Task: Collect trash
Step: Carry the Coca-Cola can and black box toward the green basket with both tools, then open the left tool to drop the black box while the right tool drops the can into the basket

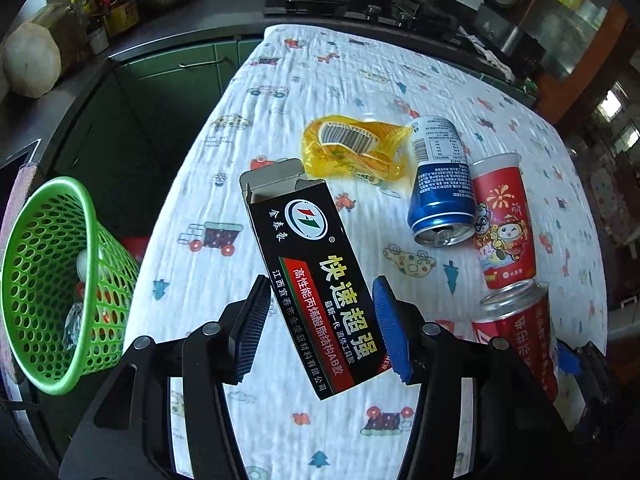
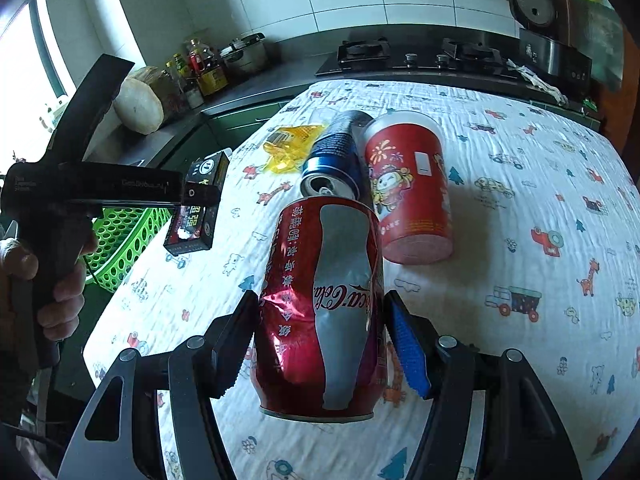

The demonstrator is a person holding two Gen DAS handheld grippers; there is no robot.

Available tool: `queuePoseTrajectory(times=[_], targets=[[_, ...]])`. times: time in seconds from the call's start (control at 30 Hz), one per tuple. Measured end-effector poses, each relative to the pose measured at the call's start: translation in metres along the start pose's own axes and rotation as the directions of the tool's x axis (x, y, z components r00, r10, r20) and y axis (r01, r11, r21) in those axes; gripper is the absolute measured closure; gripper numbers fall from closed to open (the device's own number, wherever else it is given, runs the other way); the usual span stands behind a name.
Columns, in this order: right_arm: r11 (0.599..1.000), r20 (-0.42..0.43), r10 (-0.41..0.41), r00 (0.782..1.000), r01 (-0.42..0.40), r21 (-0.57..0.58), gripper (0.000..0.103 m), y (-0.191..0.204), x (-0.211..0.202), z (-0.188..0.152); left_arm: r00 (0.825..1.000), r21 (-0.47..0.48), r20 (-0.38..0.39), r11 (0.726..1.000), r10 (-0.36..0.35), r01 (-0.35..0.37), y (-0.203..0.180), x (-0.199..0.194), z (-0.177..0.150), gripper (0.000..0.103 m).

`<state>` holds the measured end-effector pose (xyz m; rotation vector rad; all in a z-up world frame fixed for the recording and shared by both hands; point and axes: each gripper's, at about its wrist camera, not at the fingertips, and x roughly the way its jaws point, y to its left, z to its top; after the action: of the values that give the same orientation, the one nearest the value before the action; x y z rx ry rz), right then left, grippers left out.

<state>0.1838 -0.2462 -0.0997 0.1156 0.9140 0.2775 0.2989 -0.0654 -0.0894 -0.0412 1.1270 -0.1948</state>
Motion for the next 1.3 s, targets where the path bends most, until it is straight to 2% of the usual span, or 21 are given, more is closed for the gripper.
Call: queuePoseTrajectory(times=[0.33,0.6,0.87,0.97,1.1,1.3], targets=[[0.993,0.002,0.085,0.996,-0.084,-0.086,0.041,0.044,0.009,0.01,0.993,-0.064,0.072,0.994,0.095,-0.09,0.063,-0.043,-0.006,0.051],[0.974,-0.01,0.157,0.988,-0.156,-0.167,0.041,0.086,0.022,0.028,0.975,-0.158,0.08,0.968,0.207,-0.192,0.132,-0.063,-0.014,0.051],[0.941,-0.028,0.225,0.974,-0.225,-0.254,0.041,0.134,0.034,0.044,0.953,-0.238,0.02,0.928,0.301,-0.288,0.206,-0.058,-0.022,0.051],[0.928,-0.039,0.244,0.969,-0.245,-0.281,0.041,0.154,0.042,0.051,0.94,-0.251,-0.012,0.909,0.342,-0.334,0.23,-0.05,-0.026,0.051],[0.911,-0.055,0.267,0.962,-0.27,-0.311,0.041,0.177,0.053,0.059,0.933,-0.27,-0.055,0.895,0.355,-0.356,0.257,-0.041,-0.031,0.051],[0.888,-0.085,0.294,0.952,-0.305,-0.344,0.041,0.209,0.075,0.071,0.935,-0.302,-0.091,0.885,0.342,-0.353,0.285,-0.032,-0.038,0.047]])
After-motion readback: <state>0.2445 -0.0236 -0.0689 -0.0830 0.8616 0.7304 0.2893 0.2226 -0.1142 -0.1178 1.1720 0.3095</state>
